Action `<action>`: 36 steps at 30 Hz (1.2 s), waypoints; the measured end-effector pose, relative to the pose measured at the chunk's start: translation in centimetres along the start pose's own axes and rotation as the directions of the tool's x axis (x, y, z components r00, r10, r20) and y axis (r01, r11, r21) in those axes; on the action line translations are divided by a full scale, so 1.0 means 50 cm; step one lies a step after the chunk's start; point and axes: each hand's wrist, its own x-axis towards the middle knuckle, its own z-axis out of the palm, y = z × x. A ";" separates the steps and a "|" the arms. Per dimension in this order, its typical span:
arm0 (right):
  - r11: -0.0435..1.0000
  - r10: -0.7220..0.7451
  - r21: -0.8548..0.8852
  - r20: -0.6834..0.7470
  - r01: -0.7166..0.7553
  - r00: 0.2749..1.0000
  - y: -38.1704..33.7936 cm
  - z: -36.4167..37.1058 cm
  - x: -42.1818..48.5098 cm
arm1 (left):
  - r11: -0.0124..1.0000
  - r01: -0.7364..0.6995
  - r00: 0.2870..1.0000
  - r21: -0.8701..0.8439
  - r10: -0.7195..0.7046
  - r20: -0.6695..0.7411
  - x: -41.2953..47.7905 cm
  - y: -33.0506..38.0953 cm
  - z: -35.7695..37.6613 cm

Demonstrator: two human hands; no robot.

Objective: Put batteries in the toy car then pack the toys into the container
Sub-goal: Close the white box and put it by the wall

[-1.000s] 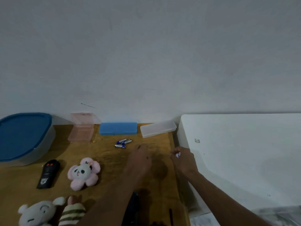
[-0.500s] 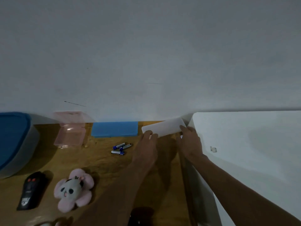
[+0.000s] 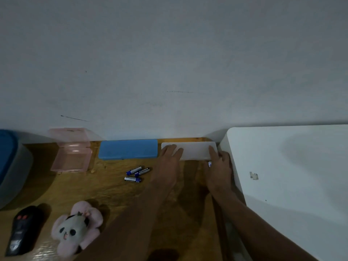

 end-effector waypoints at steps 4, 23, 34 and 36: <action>0.991 0.039 0.133 -0.057 -0.031 0.998 0.011 0.016 -0.029 | 1.000 0.021 1.000 0.023 -0.021 -0.002 -0.005 -0.001 0.002; 0.949 0.059 0.308 0.049 -0.071 0.997 0.042 0.024 -0.023 | 0.858 -0.445 0.863 0.257 0.488 -0.134 0.046 -0.037 0.031; 0.978 0.068 0.197 0.045 -0.075 0.997 0.038 0.017 -0.010 | 0.760 -0.540 0.774 0.362 0.617 -0.140 0.074 -0.037 0.005; 0.958 0.108 0.263 0.045 -0.116 0.993 0.038 0.016 -0.007 | 0.744 -0.554 0.754 0.374 0.639 -0.152 0.078 -0.038 0.005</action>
